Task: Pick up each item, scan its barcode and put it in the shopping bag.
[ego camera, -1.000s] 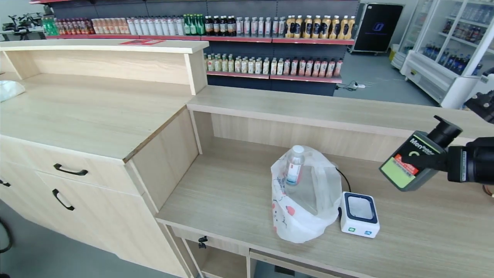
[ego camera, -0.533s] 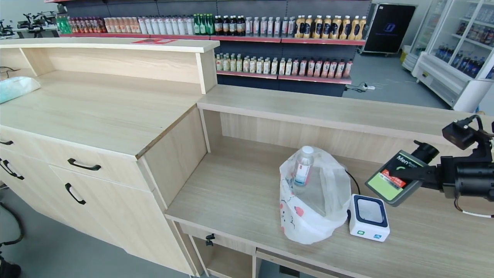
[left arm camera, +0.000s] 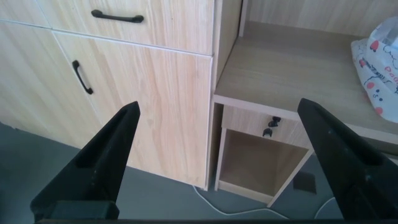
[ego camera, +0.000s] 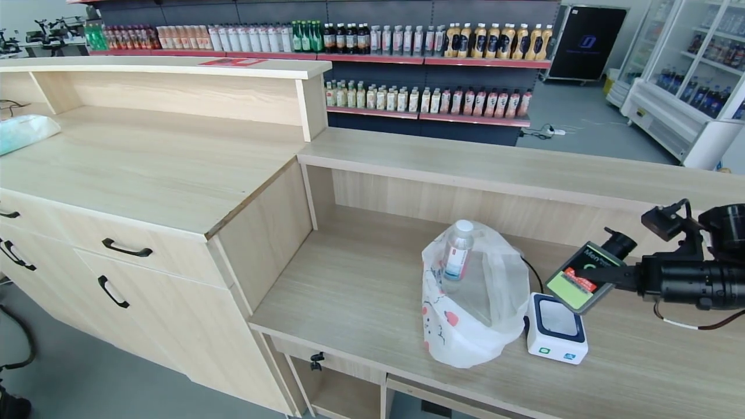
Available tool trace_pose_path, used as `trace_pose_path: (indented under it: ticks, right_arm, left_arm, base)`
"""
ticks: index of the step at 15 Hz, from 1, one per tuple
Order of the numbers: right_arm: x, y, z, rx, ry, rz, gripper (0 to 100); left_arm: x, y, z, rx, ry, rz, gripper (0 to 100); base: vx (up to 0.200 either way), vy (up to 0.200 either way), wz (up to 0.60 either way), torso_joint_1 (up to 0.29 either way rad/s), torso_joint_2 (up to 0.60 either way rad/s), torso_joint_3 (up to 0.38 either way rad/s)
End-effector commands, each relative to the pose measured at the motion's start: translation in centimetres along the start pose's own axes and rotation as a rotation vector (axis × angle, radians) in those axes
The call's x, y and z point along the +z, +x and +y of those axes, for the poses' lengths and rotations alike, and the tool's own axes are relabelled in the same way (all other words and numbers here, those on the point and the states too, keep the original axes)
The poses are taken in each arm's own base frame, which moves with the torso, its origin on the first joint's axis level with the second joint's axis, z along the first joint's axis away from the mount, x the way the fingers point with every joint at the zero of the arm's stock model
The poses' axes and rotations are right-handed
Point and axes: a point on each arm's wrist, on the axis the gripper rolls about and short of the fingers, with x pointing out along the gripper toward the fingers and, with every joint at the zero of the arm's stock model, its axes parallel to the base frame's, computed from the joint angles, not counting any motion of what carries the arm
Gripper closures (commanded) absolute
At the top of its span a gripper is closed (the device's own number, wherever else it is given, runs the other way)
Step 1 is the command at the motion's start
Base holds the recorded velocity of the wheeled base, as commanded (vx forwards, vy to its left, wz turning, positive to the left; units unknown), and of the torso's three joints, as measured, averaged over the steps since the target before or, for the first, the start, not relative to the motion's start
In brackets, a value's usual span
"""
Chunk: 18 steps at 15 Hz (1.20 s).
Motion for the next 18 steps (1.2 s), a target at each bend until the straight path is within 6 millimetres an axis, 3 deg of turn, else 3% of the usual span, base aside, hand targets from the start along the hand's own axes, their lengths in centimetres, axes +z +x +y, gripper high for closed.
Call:
trace_pose_path:
  ticks: [1, 9, 18]
  right_arm:
    - [-1.1, 1.1, -1.7, 0.021, 0.043, 0.032, 100]
    - [-1.4, 5.1, -6.5, 0.057, -0.133, -0.024, 100]
    - [-1.3, 7.6, -8.8, 0.043, -0.171, -0.013, 100]
  left_arm:
    - [0.0, 0.0, 0.0, 0.001, 0.000, -0.001, 0]
    - [0.0, 0.0, 0.0, 0.001, 0.000, -0.001, 0]
    - [0.0, 0.0, 0.0, 0.001, 0.000, -0.001, 0]
  base:
    - [0.000, 0.000, 0.00, 0.000, 0.00, 0.000]
    - [0.000, 0.000, 0.00, 0.000, 0.00, 0.000]
    - [0.000, 0.000, 0.00, 0.000, 0.00, 0.000]
